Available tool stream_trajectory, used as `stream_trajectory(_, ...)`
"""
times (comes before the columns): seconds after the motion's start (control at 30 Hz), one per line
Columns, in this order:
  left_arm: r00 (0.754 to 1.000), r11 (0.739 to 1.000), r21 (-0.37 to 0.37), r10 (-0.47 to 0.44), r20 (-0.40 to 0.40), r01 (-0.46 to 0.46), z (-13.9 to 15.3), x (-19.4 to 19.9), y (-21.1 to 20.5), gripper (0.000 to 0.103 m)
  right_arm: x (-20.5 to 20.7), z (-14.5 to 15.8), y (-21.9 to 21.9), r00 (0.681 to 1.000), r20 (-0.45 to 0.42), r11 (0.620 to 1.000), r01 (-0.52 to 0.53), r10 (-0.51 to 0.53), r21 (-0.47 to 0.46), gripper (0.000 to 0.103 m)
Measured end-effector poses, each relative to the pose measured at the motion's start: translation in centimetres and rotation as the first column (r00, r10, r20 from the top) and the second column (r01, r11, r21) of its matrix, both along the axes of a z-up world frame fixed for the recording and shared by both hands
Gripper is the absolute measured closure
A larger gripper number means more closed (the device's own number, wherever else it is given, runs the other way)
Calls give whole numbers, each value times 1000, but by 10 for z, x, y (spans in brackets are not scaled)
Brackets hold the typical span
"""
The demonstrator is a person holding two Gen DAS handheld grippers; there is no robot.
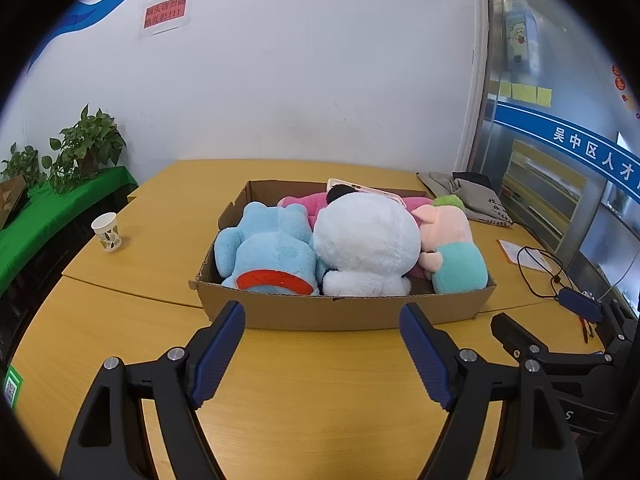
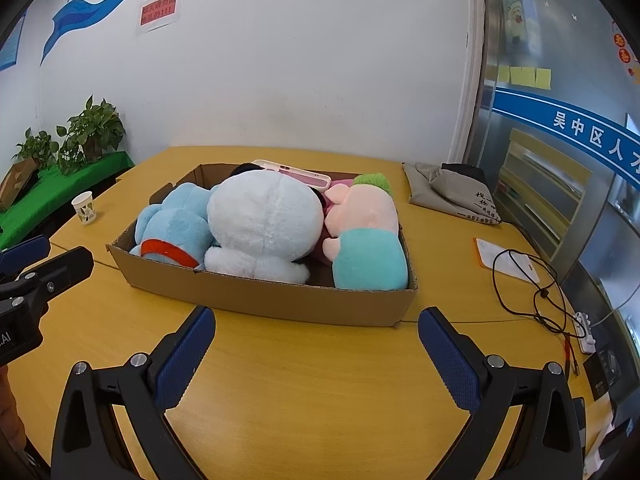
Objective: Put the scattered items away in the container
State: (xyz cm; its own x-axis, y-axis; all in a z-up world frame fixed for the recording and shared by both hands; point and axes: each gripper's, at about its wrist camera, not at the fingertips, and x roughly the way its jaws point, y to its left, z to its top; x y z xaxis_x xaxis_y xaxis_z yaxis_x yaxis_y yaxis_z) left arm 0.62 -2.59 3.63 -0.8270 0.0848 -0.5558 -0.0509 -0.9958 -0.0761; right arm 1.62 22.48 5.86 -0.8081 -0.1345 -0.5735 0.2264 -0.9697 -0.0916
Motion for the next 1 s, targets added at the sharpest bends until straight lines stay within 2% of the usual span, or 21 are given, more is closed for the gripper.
stream_trajectory(0.33,1000,1000,6,1,7,-1,-2,-3,-2,24,-2,-5,1,1000,13,1000,-5,5,-2,0)
stream_trajectory(0.6,999,998,-53,-27,21,28,-10,-7,7,24,-5,-11,1,1000,27,1000,-3,3,5,0)
stream_trajectory(0.8,996,998,-29,-61,58,63,-16,-10,10,23,-6,-15,1,999,39,1000,-1,0,14,0)
stream_trajectory(0.9,997,997,-59,-36,62,39,-18,-9,12,23,-7,-16,2,999,42,1000,4,-5,8,0)
stream_trajectory(1.0,996,996,-69,-51,78,56,-20,-9,13,23,-7,-17,2,999,43,1000,2,-3,22,0)
